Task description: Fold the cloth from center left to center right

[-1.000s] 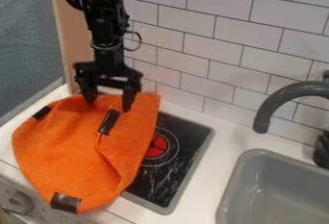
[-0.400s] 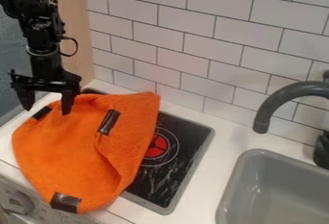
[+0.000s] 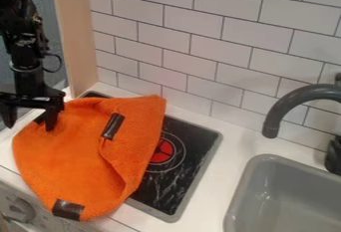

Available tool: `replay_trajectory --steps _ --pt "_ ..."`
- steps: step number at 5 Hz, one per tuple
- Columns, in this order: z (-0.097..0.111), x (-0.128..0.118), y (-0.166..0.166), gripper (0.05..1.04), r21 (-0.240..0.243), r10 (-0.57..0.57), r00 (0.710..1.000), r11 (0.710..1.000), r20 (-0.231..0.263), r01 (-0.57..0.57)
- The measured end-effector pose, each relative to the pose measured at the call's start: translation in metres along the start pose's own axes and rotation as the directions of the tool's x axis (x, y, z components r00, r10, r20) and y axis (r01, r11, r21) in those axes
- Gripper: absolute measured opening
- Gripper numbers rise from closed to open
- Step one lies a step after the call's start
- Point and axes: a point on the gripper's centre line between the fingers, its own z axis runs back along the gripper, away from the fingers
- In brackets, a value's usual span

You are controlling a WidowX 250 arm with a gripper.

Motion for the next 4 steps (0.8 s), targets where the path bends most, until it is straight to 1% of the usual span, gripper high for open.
replay_trajectory --steps 1,2,3,4 --pt "-0.0082 0.0014 0.0034 1.0 0.027 0.014 1.0 1.0 -0.017 -0.013" --pt "-0.0135 0.003 0.0048 1.0 0.04 0.021 0.999 0.999 -0.024 -0.02" --pt "-0.0154 0.0058 0.0051 0.943 0.042 0.025 1.0 0.999 -0.019 -0.024" --pt "-0.0175 0.0076 0.0061 0.647 0.05 0.023 1.0 0.999 -0.007 -0.022"
